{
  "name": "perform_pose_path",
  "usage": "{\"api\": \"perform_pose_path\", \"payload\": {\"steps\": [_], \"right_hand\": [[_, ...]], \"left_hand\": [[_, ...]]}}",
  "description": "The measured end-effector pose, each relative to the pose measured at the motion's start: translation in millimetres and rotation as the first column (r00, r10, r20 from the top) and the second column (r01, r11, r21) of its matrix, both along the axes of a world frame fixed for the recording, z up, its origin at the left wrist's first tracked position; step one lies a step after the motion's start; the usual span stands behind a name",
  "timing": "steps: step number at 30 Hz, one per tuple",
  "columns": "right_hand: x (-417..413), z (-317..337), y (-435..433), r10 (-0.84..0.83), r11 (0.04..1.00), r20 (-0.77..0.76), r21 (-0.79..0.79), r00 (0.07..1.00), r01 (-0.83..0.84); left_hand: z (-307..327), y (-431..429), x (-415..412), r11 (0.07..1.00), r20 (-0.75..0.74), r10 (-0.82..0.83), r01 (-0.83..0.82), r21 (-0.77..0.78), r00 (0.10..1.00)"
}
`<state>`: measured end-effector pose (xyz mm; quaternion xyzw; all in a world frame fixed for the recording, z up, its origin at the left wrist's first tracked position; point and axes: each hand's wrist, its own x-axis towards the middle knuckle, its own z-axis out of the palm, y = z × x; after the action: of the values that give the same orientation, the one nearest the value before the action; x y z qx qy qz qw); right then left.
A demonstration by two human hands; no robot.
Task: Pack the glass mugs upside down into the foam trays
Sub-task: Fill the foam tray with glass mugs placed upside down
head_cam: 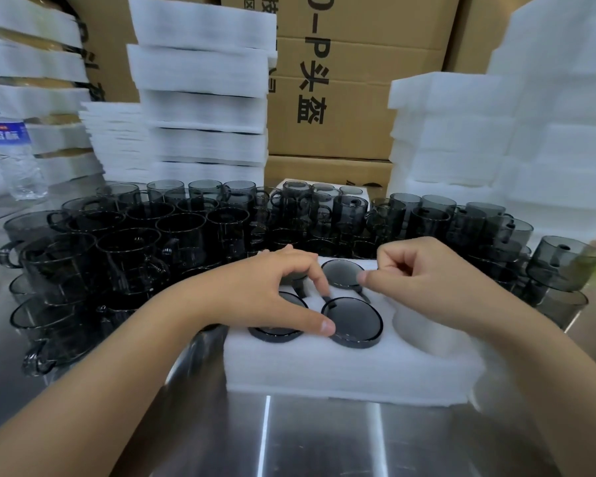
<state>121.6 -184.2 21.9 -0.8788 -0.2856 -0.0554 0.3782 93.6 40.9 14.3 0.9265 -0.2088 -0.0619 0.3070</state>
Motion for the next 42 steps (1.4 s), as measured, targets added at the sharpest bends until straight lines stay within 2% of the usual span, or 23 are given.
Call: {"api": "perform_pose_path", "payload": {"steps": [6,12,20,29,32,35,36,42], "right_hand": [[-8.3,8.5,-6.9,0.174,0.965,-0.183,-0.163,0.967,-0.205],[-6.9,11.1,-8.7,0.216,0.942,-0.287,-0.192,0.933,-0.277],[-5.1,11.4,-11.9,0.221,0.921,-0.312,-0.246,0.924,-0.303],[-1.5,5.2,-13.4,0.233,0.944,-0.330,-0.147,0.915,-0.294],[0.0,1.1,-6.4,0.137,0.985,-0.194,-0.076,0.972,-0.154],[5.9,-4.0,8.7,0.011,0.981,-0.026,0.195,1.000,-0.006],[7.5,-3.8,15.3,-0.013,0.973,0.014,0.232,1.000,0.010],[26.6,10.9,66.6,-0.031,0.998,0.112,0.060,0.993,0.024]], "left_hand": [[-1.2,-2.3,-0.9,0.999,0.078,0.021,-0.024,0.043,0.997],[2.6,-3.1,-4.4,0.997,0.047,-0.026,0.023,0.070,0.999],[-1.7,-4.0,-3.4,0.996,0.082,-0.017,0.009,0.091,0.996],[-3.7,-8.4,-5.2,0.987,0.111,0.006,-0.024,0.162,0.994],[-4.3,-8.0,-6.0,0.986,0.119,0.005,-0.025,0.168,0.993],[-5.5,-7.1,-3.9,0.987,0.130,0.004,-0.025,0.158,0.992],[-6.1,-6.8,-3.3,0.988,0.138,0.002,-0.024,0.156,0.990],[-9.9,-5.6,2.0,0.991,0.194,-0.005,-0.020,0.129,0.981]]}}
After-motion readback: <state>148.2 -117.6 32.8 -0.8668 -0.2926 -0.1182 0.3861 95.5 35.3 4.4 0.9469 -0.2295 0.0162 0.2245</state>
